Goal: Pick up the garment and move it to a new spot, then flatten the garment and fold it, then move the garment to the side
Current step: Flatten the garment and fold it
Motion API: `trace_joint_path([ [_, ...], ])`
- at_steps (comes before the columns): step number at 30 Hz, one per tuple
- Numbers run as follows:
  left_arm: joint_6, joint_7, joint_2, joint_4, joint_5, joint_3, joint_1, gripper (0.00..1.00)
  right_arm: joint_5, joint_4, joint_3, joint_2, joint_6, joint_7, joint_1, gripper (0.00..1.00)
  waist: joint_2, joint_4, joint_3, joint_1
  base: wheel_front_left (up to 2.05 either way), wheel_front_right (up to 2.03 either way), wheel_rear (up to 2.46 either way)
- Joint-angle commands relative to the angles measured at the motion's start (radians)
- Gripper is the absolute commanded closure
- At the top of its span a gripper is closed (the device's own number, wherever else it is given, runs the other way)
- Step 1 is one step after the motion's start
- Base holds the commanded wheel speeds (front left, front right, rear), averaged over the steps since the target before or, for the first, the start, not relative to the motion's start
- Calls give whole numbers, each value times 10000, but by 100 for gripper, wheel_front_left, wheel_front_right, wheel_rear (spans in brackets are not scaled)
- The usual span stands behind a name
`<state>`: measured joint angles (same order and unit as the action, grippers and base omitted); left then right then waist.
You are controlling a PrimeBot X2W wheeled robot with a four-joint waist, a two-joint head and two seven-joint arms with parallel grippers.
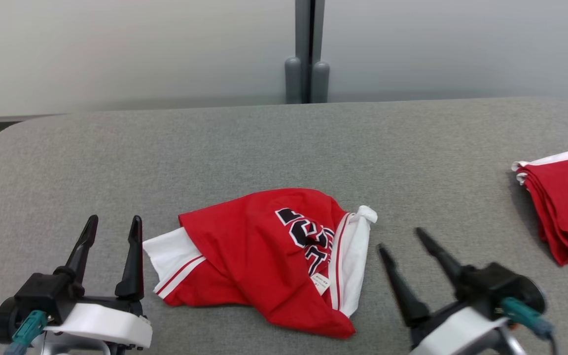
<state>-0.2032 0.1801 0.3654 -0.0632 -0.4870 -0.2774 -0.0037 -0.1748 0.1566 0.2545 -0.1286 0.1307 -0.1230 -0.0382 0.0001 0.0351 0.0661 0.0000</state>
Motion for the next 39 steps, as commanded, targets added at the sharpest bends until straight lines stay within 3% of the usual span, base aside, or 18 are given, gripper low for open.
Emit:
trace_joint_path([
  [1, 78, 8, -53, 75, -60, -65, -225, 0, -153, -318, 767, -185, -2, -189, 392, 0, -1, 258, 218, 0, 0, 0, 0],
  [6, 278, 16, -191, 303, -138, -262, -570, 0, -508, -1256, 3027, -479, 0, -581, 1261, 0, -1, 723, 524, 0, 0, 0, 0],
  [10, 418, 117, -325, 521, -145, -396, -906, 0, -632, -2060, 4185, -644, -3, -690, 1928, 0, -1, 1034, 816, 0, 0, 0, 0],
  [22, 720, 414, -556, 1079, -150, -561, -1624, 0, -246, -4614, 5696, -309, -2, -195, 3791, 0, -1, 1288, 1506, 0, 0, 0, 0],
  [23, 762, 439, -569, 1142, -146, -577, -1656, 0, -179, -4807, 5718, -272, -2, -122, 3891, 14, -1, 1295, 1542, 0, 0, 0, 0],
  [24, 779, 446, -579, 1192, -138, -587, -1703, 0, -175, -4932, 5718, -199, -3, -28, 3963, 56, -1, 1299, 1578, 0, 0, 0, 0],
  [25, 813, 478, -585, 1231, -134, -590, -1748, 0, -121, -5070, 5669, -164, -2, 52, 4040, 89, -1, 1303, 1602, 0, 0, 0, 0],
  [26, 831, 497, -587, 1267, -130, -589, -1771, 0, -105, -5135, 5554, -115, -3, 195, 4074, 100, -1, 1300, 1616, 0, 0, 0, 0],
  [33, 848, 630, -522, 1507, -118, -482, -1771, 0, -246, -4586, 4604, -52, -3, 852, 3755, 100, -1, 1079, 1510, 0, 0, 0, 0],
  [39, 826, 683, -408, 1529, -119, -349, -1668, 0, -194, -3537, 2983, 38, -2, 1143, 3203, 100, -1, 757, 1400, 0, 0, 0, 0],
])
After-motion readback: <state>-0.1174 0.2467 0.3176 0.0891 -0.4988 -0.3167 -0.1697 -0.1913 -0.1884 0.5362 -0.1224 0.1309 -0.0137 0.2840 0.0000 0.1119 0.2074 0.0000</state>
